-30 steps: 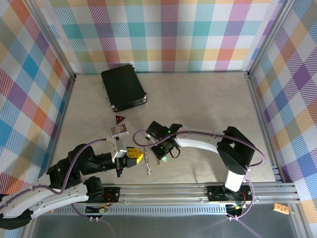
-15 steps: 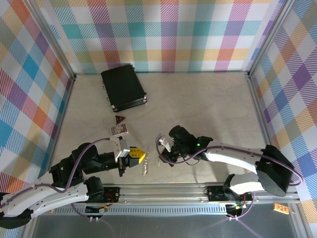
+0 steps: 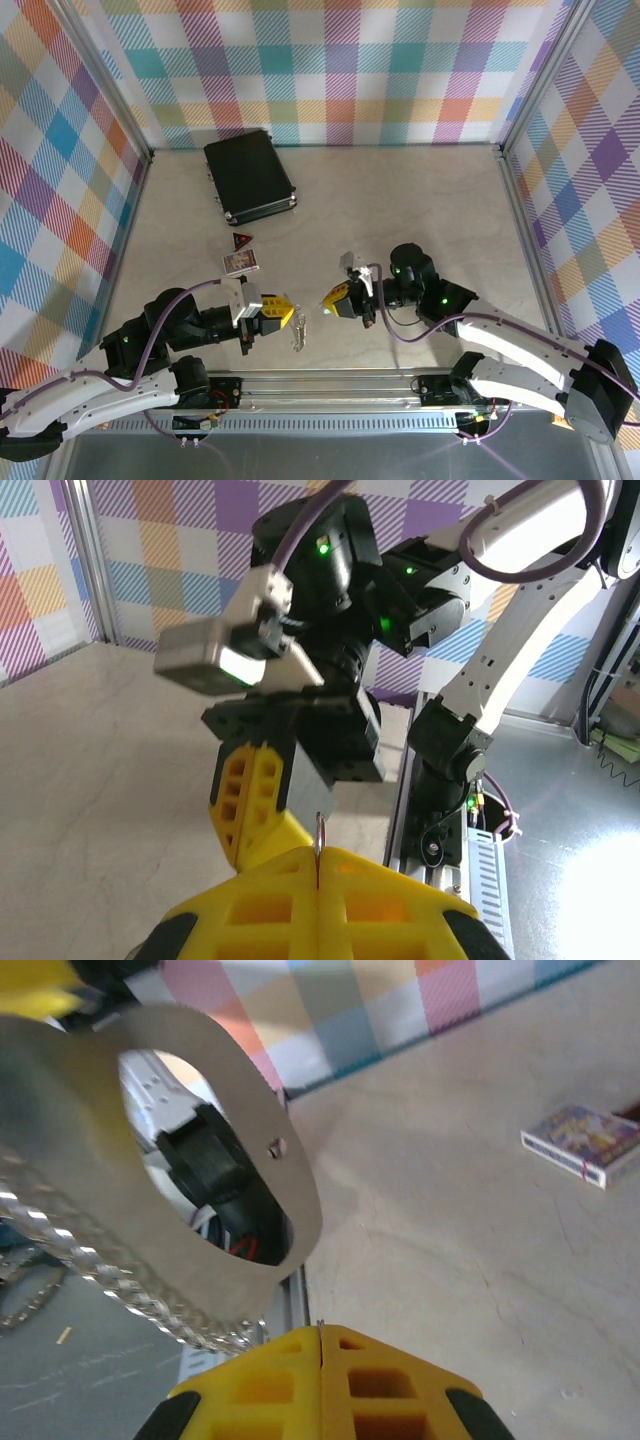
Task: Put the keys on the keyring
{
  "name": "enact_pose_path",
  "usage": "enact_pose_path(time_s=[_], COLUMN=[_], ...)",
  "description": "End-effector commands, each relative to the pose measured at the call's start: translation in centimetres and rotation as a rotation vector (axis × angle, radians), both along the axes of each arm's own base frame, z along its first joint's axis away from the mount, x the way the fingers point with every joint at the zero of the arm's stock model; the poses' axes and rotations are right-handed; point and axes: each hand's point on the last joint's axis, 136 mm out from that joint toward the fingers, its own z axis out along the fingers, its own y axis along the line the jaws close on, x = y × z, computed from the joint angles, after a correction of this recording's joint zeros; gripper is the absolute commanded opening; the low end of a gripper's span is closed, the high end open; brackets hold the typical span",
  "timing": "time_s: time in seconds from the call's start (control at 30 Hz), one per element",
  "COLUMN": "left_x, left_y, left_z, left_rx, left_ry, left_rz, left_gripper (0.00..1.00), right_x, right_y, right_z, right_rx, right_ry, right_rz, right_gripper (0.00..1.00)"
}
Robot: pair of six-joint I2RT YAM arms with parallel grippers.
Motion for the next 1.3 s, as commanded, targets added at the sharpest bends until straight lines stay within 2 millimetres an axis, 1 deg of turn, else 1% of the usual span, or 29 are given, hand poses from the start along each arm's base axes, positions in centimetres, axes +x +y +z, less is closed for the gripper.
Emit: enact_pose_path(time_s=[0.0,0.1,0.17,0.47,0.97,1.27], left_x=[-0.3,-0.2,-0.2,0.2,0.0,-0.2], left_y=[0.5,0.7,0.6,0.0,-0.2,-0.4], left_z=[3.1,3.4,3.5,3.6,3.6,3.9], left_rx=[-0.085,-0.089,-0.089,-0.086,-0.088,-0.095], left_ry=[-0.064,-0.067,-0.068,-0.074,-0.072,-0.071], left_rz=[-0.003,0.006,0.006,0.011,-0.006,-0.021], left_gripper=[0.0,0.0,0.0,0.0,0.0,0.0], right_x=[-1.0,-1.2,-1.6,-3.1,-5.0,-5.0], right_y=[-0.5,-1.2,-1.4,-1.5,-2.1,-2.0], right_z=[4.4,6.7,7.8,10.9,12.3,12.2], right_rx=[0.137,0.211,0.233,0.311,0.33,0.317], right_ry=[-0.048,-0.058,-0.064,-0.091,-0.08,-0.101], right_rz=[0.089,0.129,0.166,0.284,0.426,0.426], right_gripper=[0.0,0.0,0.0,0.0,0.0,0.0])
